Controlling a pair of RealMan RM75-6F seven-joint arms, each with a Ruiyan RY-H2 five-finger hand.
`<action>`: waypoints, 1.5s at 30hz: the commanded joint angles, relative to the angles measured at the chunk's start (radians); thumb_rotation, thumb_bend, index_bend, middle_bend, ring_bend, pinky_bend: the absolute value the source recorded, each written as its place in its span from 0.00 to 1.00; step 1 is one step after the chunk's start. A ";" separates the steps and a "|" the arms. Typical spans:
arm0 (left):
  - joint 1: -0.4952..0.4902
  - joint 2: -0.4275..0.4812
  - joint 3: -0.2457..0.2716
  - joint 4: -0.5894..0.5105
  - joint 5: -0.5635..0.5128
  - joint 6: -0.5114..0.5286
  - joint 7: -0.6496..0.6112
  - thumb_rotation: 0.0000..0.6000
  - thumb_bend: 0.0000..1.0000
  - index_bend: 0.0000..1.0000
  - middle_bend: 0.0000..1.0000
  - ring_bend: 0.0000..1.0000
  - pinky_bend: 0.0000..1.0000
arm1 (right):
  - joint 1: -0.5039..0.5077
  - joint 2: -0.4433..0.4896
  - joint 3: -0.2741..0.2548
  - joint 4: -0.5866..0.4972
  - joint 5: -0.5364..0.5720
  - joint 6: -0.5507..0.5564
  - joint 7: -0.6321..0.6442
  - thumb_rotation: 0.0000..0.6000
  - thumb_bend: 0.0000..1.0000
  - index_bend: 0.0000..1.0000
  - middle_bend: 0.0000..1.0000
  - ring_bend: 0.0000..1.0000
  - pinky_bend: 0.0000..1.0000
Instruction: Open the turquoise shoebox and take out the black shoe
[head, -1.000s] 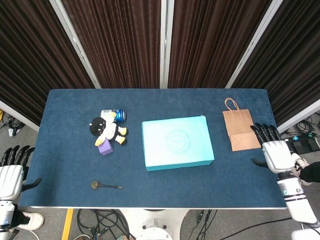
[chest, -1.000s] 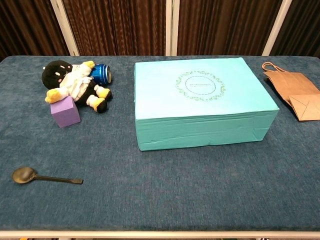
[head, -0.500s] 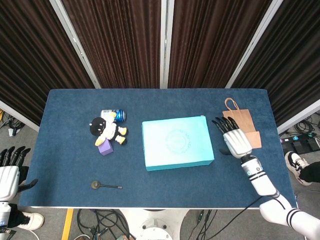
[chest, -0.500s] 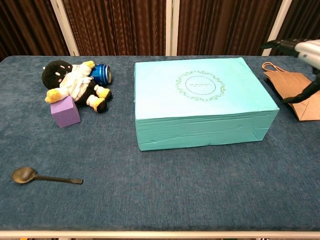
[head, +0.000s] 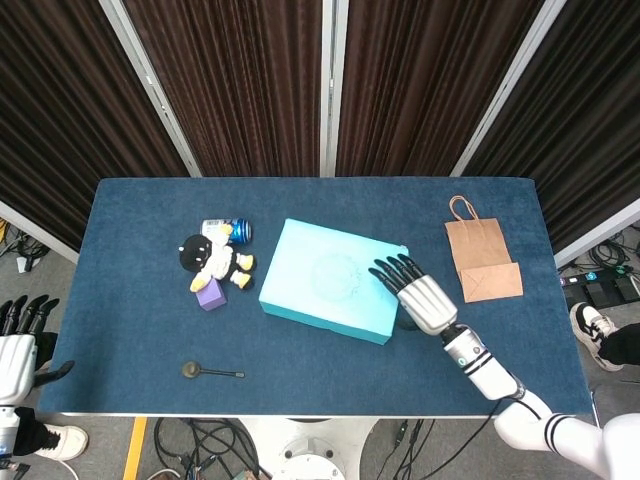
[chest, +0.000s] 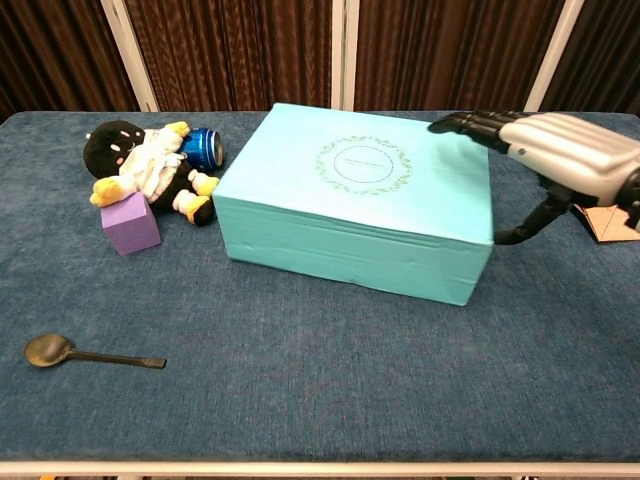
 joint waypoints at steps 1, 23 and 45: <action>0.004 -0.001 0.001 0.004 -0.003 0.001 -0.004 1.00 0.00 0.13 0.09 0.01 0.05 | 0.017 -0.016 -0.007 -0.017 -0.013 -0.001 -0.004 1.00 0.01 0.00 0.03 0.00 0.00; 0.026 0.004 0.011 -0.004 0.005 0.016 -0.013 1.00 0.00 0.13 0.09 0.01 0.05 | 0.046 0.037 -0.017 0.085 -0.007 -0.003 -0.135 1.00 0.02 0.01 0.09 0.00 0.00; 0.037 0.016 0.013 -0.014 -0.001 0.012 -0.015 1.00 0.00 0.13 0.09 0.01 0.05 | 0.054 -0.219 -0.088 0.555 -0.109 0.220 0.006 1.00 0.04 0.16 0.16 0.00 0.00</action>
